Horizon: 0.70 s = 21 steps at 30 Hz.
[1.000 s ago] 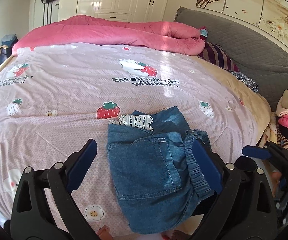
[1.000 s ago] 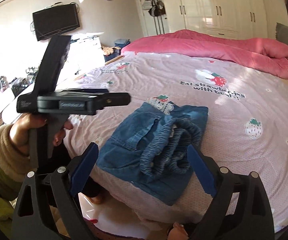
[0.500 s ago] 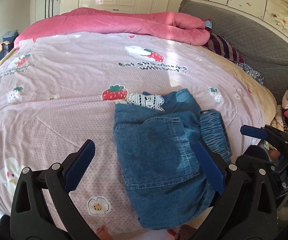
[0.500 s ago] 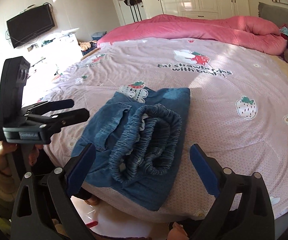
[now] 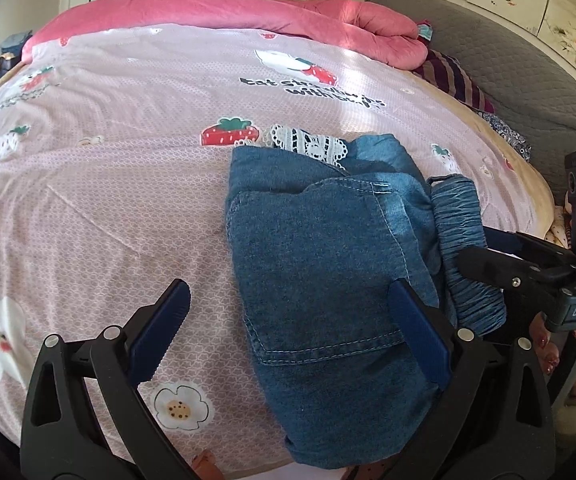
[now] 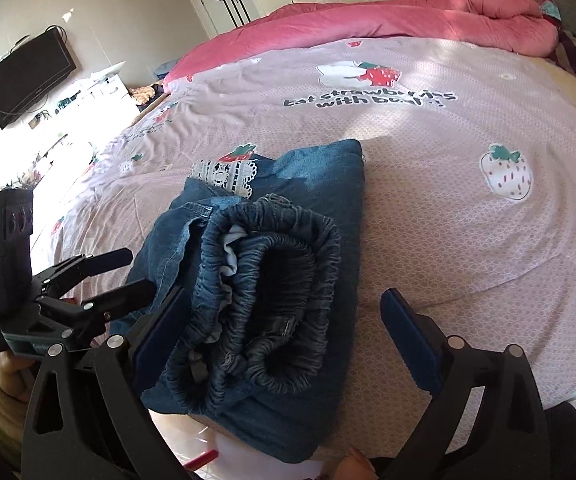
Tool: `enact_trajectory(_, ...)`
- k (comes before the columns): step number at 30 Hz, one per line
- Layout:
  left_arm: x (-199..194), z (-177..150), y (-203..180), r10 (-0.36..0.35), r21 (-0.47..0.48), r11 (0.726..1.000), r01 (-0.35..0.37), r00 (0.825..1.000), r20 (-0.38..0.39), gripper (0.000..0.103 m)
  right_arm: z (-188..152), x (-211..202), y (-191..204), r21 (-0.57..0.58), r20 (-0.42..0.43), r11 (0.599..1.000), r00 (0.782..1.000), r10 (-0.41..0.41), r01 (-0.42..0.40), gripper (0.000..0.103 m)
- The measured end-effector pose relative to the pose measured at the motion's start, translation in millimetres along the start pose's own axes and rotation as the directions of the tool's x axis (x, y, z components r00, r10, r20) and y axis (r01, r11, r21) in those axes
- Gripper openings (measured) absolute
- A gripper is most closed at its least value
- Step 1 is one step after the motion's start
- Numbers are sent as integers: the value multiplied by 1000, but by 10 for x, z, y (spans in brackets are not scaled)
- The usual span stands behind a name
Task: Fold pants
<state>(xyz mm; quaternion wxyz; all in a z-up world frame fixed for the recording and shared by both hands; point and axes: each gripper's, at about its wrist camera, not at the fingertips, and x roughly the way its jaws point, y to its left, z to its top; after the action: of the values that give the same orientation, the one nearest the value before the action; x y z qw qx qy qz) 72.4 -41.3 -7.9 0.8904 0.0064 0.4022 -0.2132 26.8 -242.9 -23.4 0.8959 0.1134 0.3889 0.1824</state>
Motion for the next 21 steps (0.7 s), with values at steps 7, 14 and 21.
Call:
enact_trajectory(7,37,-12,-29,-30,-11,1000,30,1000,-4,93,37,195,-57,48,-35,997,997,64,-62,95)
enact_trajectory(14,88,-3,-80,-52,-15,999,52,999,-16,90,34,259,-45,54,-42,994,994,99,-96,80)
enact_trajectory(21,144,2,-192,-73,4,997,73,997,-34,75,18,231,-26,37,-33,994,994,109,-107,57)
